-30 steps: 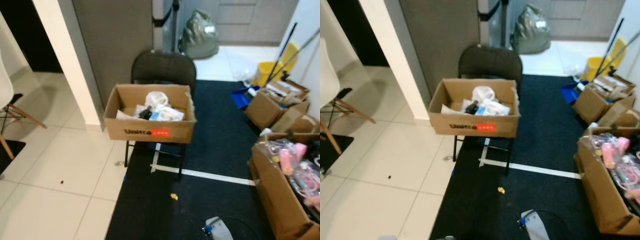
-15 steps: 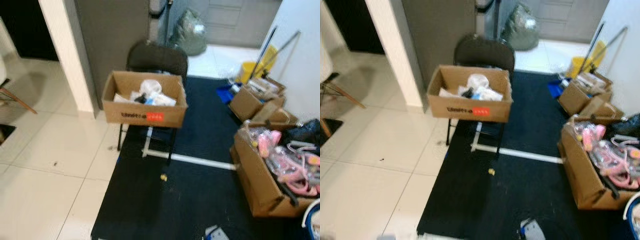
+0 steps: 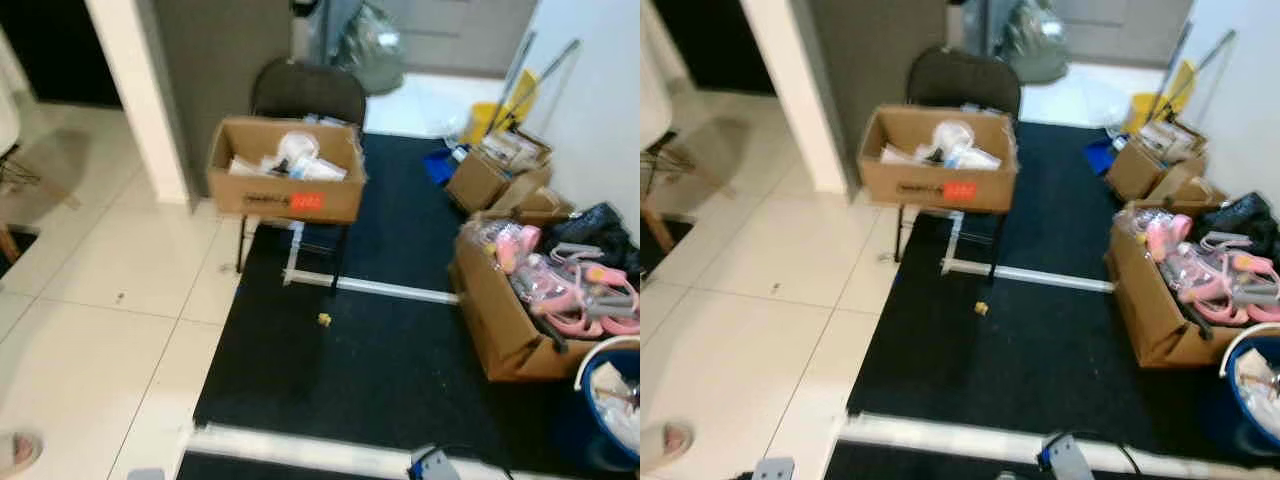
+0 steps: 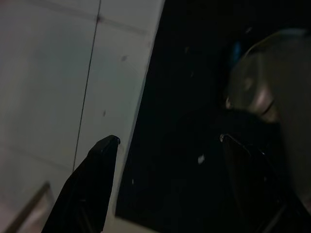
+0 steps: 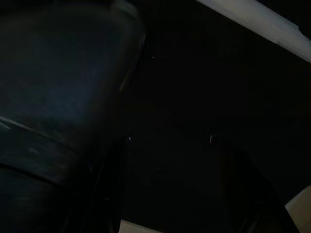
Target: Picking trash to rubbish bin
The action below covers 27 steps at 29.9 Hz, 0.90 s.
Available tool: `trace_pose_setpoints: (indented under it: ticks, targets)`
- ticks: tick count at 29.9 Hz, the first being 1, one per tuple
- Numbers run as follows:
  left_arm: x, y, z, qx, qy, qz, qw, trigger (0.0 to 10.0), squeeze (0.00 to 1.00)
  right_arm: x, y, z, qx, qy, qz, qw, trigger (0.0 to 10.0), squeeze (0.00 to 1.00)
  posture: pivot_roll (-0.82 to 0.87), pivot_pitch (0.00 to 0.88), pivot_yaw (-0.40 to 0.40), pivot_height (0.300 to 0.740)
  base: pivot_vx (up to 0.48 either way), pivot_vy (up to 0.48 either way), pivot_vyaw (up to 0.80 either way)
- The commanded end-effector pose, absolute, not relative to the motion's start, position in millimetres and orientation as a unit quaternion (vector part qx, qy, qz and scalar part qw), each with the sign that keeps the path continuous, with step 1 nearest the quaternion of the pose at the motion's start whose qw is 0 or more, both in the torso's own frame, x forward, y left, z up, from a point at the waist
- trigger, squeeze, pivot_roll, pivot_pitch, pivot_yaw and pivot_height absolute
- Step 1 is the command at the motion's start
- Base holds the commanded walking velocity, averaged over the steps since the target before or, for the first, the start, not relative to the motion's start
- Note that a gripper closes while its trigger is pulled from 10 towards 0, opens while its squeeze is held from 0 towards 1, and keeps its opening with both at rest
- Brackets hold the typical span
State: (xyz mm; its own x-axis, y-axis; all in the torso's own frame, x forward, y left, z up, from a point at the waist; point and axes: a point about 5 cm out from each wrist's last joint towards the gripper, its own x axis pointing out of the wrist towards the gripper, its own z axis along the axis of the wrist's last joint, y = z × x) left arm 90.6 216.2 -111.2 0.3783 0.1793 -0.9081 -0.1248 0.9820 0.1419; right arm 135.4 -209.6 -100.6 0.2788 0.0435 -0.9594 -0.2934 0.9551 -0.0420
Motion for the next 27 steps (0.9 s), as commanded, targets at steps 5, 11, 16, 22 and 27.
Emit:
trace_pose_setpoints:
  ticks: [5,11,16,22,27]
  targets:
    - [85.9,220.8,-111.5,0.022,0.556,0.102,0.825,10.0,0.0,137.3,-200.1,-101.4,-0.099,0.588,0.121,0.793,10.0,0.0,0.11,0.041,0.019,0.74,-0.379,0.0,0.0]
    - [86.6,222.6,-111.0,0.021,0.555,0.105,0.825,10.0,0.0,139.5,-198.4,-100.9,-0.099,0.586,0.123,0.795,10.0,0.0,0.1,0.037,0.021,0.74,-0.376,0.0,0.0]
    - [87.0,223.7,-110.7,0.02,0.554,0.108,0.825,10.0,0.0,139.7,-198.8,-100.8,-0.102,0.587,0.124,0.794,10.0,0.0,0.1,0.04,0.02,0.74,-0.371,0.0,0.0]
    - [86.5,223.7,-110.8,0.02,0.555,0.108,0.825,10.0,0.0,139.2,-202.0,-100.5,-0.105,0.588,0.121,0.793,10.0,0.0,0.1,0.042,0.021,0.74,-0.366,0.0,0.0]
    - [84.3,224.0,-111.2,0.02,0.557,0.108,0.823,10.0,0.0,139.0,-203.5,-100.4,-0.111,0.588,0.12,0.792,10.0,0.0,0.1,0.043,0.022,0.74,-0.366,0.0,0.0]
